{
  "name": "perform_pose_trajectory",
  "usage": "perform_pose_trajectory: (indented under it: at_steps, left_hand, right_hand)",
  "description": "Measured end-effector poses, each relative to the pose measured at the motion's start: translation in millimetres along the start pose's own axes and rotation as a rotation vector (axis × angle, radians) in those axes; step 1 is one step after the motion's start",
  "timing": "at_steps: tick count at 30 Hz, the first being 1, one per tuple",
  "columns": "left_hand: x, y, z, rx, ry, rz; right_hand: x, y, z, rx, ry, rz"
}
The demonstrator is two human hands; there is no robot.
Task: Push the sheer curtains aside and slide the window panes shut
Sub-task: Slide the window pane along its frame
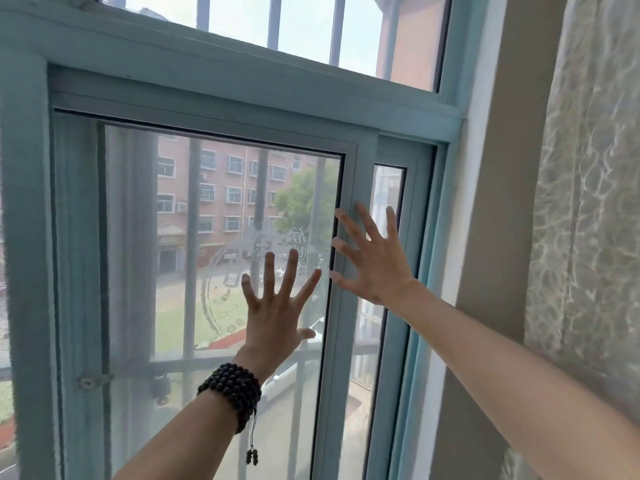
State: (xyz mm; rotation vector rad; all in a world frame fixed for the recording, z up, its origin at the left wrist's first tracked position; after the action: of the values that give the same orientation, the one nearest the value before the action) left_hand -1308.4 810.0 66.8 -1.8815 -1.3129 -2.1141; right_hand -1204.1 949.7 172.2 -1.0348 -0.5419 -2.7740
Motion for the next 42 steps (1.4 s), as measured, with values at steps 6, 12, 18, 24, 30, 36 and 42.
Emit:
perform_pose_trajectory:
  at_steps: [6,12,18,24,30,36,42]
  left_hand:
    - [4.5,-7.0,15.5,0.008,-0.012,0.012]
    - [10.6,-16.5,29.9,0.012,-0.013,-0.032]
    - [21.2,-25.9,53.0,0.005,-0.025,-0.039]
    - [33.9,-39.9,79.2,-0.018,-0.057,-0.06]
    - [44.7,-47.1,102.9,-0.017,-0.054,-0.097]
    - [43.0,-42.9,104.0,0.011,-0.084,-0.11]
    - [34.6,-29.0,77.4,0.005,-0.174,-0.132]
  right_hand:
    - [-12.5,4.2,1.6,-0.043,-0.083,-0.145]
    - [-19.5,3.5,1.1,-0.161,-0.117,-0.297]
    - [-26.6,-4.9,11.6,-0.237,-0.167,-0.43]
    - [-31.6,-19.6,24.5,-0.305,-0.205,-0.58]
    - [-34.5,-31.7,33.6,-0.356,-0.239,-0.689]
    - [-36.3,-36.9,34.4,-0.388,-0.249,-0.724]
    - [-37.6,-36.5,32.1,-0.355,-0.263,-0.706]
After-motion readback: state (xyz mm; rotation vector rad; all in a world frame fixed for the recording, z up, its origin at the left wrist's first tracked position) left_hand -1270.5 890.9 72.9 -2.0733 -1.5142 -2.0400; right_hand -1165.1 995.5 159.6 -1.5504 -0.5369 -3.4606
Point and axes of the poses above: each hand's wrist, its own x-axis towards the middle knuckle, its own y-axis out of the back of the hand, z = x × y, the point moved 4 cm from there along x, towards the middle knuckle, and after that the axes turned 12 degrees about -x, right-handed, at the moved point
